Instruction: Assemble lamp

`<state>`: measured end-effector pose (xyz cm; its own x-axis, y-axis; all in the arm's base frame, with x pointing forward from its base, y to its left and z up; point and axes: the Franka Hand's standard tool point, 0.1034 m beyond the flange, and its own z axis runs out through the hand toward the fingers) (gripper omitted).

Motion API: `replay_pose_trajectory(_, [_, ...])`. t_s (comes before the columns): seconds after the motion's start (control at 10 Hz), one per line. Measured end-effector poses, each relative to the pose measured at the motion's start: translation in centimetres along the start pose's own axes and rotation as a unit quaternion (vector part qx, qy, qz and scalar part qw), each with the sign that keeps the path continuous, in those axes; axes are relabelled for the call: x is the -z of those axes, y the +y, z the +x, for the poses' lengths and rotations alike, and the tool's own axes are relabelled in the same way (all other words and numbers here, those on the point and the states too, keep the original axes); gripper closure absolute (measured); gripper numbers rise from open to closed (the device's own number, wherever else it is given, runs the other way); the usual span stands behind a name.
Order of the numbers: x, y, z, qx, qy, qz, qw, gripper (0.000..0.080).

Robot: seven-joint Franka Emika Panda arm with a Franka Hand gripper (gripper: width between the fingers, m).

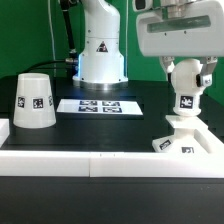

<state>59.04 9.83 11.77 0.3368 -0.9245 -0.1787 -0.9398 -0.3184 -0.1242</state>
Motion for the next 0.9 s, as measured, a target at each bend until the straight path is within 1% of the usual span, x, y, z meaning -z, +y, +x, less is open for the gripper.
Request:
replay_pose_trajectory(0.2, [-0.06,-0.48,0.68,-0.062,-0.015,0.011,0.998,0.022])
replay_pose_trajectory(0.4, [-0.1,-0.52,0.61,-0.09,-0.017,0.012,0.996,0.022])
replay_pose_trajectory(0.5, [-0.12,-0.51,0.58,-0.078,-0.017,0.012,0.997,0.0145])
replay_pose_trajectory(0.6, [-0.12,-0.52,0.53,-0.059,-0.015,0.012,0.998,0.0114])
replay_pose_trajectory(0.7, [-0.08,-0.64,0.17,-0.021,-0.006,0.006,1.0,0.0114])
replay_pose_trajectory(0.9, [0.0,-0.82,-0.03,0.103,-0.001,0.003,0.995,0.0101])
